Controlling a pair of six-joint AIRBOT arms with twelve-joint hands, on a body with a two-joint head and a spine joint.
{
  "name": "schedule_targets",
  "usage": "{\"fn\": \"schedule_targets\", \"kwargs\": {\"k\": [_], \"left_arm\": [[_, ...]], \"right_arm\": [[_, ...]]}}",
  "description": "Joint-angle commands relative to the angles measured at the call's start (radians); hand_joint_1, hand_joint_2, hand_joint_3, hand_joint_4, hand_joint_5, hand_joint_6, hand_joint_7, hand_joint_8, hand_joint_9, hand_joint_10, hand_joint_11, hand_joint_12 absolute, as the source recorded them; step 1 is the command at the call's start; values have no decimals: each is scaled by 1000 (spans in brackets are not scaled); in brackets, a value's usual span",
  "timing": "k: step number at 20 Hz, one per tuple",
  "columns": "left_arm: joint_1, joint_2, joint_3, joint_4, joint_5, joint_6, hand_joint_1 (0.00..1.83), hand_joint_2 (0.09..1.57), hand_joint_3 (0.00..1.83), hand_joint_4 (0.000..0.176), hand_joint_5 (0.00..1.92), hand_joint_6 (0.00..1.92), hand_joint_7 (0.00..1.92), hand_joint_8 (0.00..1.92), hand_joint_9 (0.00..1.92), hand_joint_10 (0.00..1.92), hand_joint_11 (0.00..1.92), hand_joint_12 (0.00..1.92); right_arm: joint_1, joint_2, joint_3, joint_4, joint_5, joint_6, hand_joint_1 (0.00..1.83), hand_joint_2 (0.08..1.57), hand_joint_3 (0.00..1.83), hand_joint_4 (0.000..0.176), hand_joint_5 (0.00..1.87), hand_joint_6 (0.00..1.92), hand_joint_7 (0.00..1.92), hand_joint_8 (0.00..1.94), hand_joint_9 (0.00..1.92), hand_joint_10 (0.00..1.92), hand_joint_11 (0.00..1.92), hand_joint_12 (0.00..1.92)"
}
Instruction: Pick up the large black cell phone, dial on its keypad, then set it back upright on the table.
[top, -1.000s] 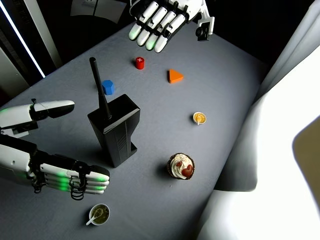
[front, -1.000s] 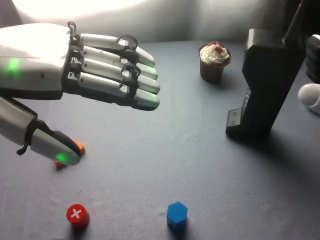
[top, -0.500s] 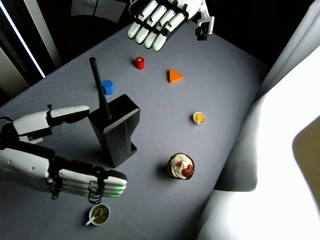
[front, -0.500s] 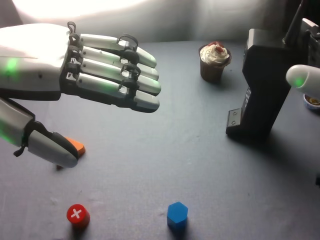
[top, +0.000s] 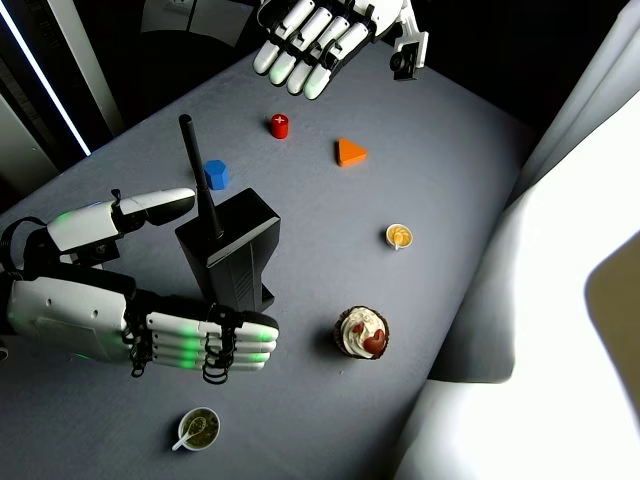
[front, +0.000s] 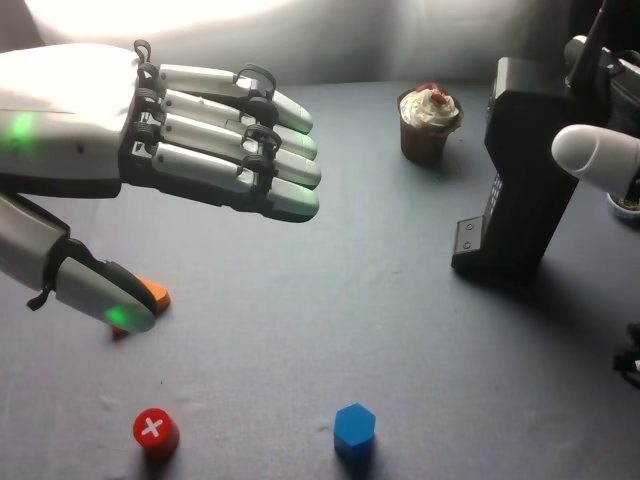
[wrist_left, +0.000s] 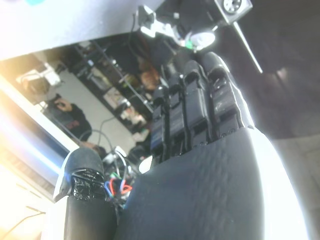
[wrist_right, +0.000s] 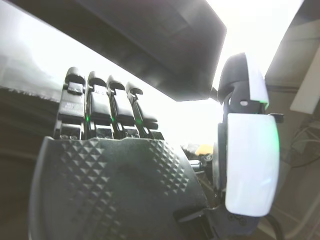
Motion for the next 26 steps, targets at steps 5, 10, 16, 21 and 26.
{"fn": "schedule_targets", "kwargs": {"k": [5, 10, 16, 21, 26], "left_arm": [[-33, -2, 5, -102, -64, -6, 76, 1206, 2, 10, 235, 1, 244, 5, 201, 4, 0, 425], [-38, -6, 9, -101, -64, -6, 66, 1200, 0, 14, 222, 0, 233, 0, 186, 1, 0, 383], [-39, -7, 8, -102, -64, -9, 73, 1200, 1, 11, 222, 0, 231, 0, 187, 1, 0, 396], [-49, -8, 7, -98, -67, -9, 72, 1202, 1, 11, 220, 1, 226, 1, 180, 0, 0, 404], [-55, -7, 12, -96, -72, -10, 55, 1208, 3, 16, 214, 0, 232, 1, 179, 0, 0, 369]], "right_arm": [[31, -7, 27, -25, 108, 10, 720, 1015, 0, 0, 31, 3, 13, 1, 24, 3, 0, 357], [45, -19, 45, -32, 101, 10, 892, 1046, 5, 0, 259, 12, 260, 12, 262, 17, 0, 851], [75, -34, 72, -31, 70, 10, 1393, 1109, 0, 0, 917, 790, 954, 956, 985, 1135, 934, 1168], [92, -33, 78, -42, 61, 10, 1484, 1127, 0, 0, 918, 797, 836, 1156, 892, 1193, 885, 1567], [119, -7, 68, -70, 62, 26, 1484, 1128, 0, 0, 923, 779, 833, 1150, 865, 1240, 911, 1543]]}}
